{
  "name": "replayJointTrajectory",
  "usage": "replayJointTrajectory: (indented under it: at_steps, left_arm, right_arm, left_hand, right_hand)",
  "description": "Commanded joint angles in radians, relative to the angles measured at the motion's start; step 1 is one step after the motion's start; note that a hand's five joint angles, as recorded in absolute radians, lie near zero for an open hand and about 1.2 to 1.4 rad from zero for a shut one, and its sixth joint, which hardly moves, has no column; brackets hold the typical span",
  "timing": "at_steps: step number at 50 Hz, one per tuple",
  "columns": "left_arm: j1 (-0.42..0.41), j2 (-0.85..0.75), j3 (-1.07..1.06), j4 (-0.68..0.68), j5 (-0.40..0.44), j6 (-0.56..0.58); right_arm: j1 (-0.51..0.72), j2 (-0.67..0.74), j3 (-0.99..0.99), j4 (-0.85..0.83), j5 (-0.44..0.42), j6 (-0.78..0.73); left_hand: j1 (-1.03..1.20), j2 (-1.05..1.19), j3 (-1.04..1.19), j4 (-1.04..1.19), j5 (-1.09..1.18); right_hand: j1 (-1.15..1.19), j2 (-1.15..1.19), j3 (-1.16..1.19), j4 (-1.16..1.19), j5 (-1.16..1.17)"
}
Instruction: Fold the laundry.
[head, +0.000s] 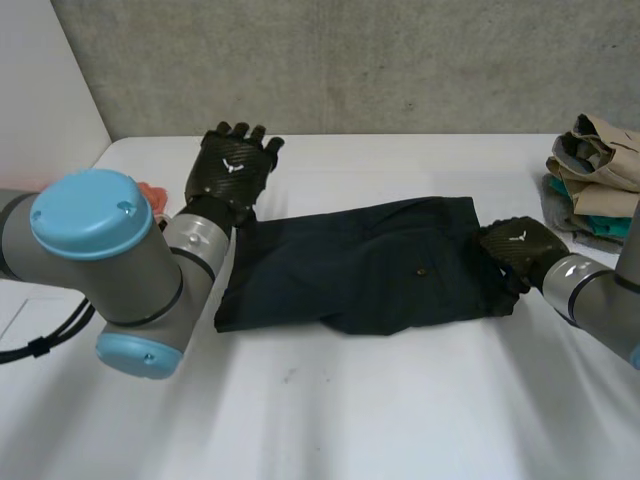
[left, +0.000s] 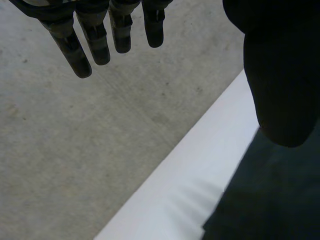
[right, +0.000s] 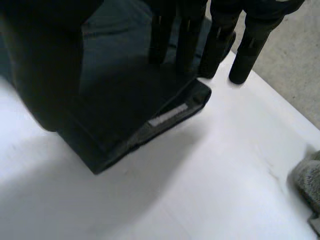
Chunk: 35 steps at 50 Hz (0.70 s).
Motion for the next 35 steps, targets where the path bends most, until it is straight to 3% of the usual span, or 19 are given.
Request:
replayJointTrajectory:
  at_steps: [1,9,16,20,23,27,31,32,35]
  left_arm:
    - [-0.021,-0.01,-0.004,0.0,-0.003,-0.029]
    - [-0.023,0.042,-0.015,-0.002,-0.006,-0.029]
    - [-0.012,0.123,-0.07,-0.002,-0.006,-0.029]
    - [-0.009,0.168,-0.112,-0.002,-0.006,-0.031]
    - [0.003,0.203,-0.138,-0.002,-0.006,-0.031]
    - [0.028,0.245,-0.165,-0.002,-0.004,-0.031]
    - [0.036,0.278,-0.182,0.0,-0.004,-0.032]
    - [0.039,0.285,-0.185,0.0,-0.004,-0.036]
    - [0.057,0.311,-0.205,-0.002,-0.004,-0.055]
  right_arm:
    - [0.002,0.072,-0.011,-0.111,0.026,-0.006]
    - [-0.047,-0.026,0.03,-0.133,0.115,-0.037]
    - [-0.103,-0.112,0.062,-0.133,0.132,-0.225]
    - [-0.071,-0.126,0.059,-0.134,0.125,-0.298]
    - [0.04,-0.143,0.036,-0.148,0.105,-0.29]
    - [0.181,-0.141,-0.001,-0.19,0.031,-0.272]
    - [0.307,-0.134,0.002,-0.265,-0.133,-0.272]
    - [0.36,-0.117,0.004,-0.283,-0.206,-0.273]
    - [0.438,-0.048,-0.007,-0.296,-0.292,-0.269]
  left_hand:
    - [-0.012,-0.03,-0.039,-0.028,-0.047]
    - [-0.012,-0.03,-0.039,-0.028,-0.047]
    - [-0.012,-0.03,-0.039,-0.028,-0.047]
    - [-0.012,-0.03,-0.039,-0.028,-0.047]
    - [-0.012,-0.03,-0.039,-0.028,-0.047]
    - [-0.012,-0.03,-0.039,-0.028,-0.047]
    - [-0.012,-0.03,-0.039,-0.028,-0.047]
    - [-0.012,-0.03,-0.039,-0.028,-0.047]
    - [-0.012,-0.03,-0.039,-0.028,-0.047]
  right_hand:
    - [0.968,0.979,0.967,0.966,0.964]
    - [0.968,0.979,0.967,0.966,0.964]
    - [0.968,0.979,0.967,0.966,0.964]
    - [0.968,0.979,0.967,0.966,0.964]
    - [0.968,0.979,0.967,0.966,0.964]
    - [0.968,0.979,0.967,0.966,0.964]
    - [0.968,0.979,0.967,0.966,0.964]
    - [0.968,0.979,0.967,0.966,0.964]
    - [0.968,0.979,0.967,0.966,0.964]
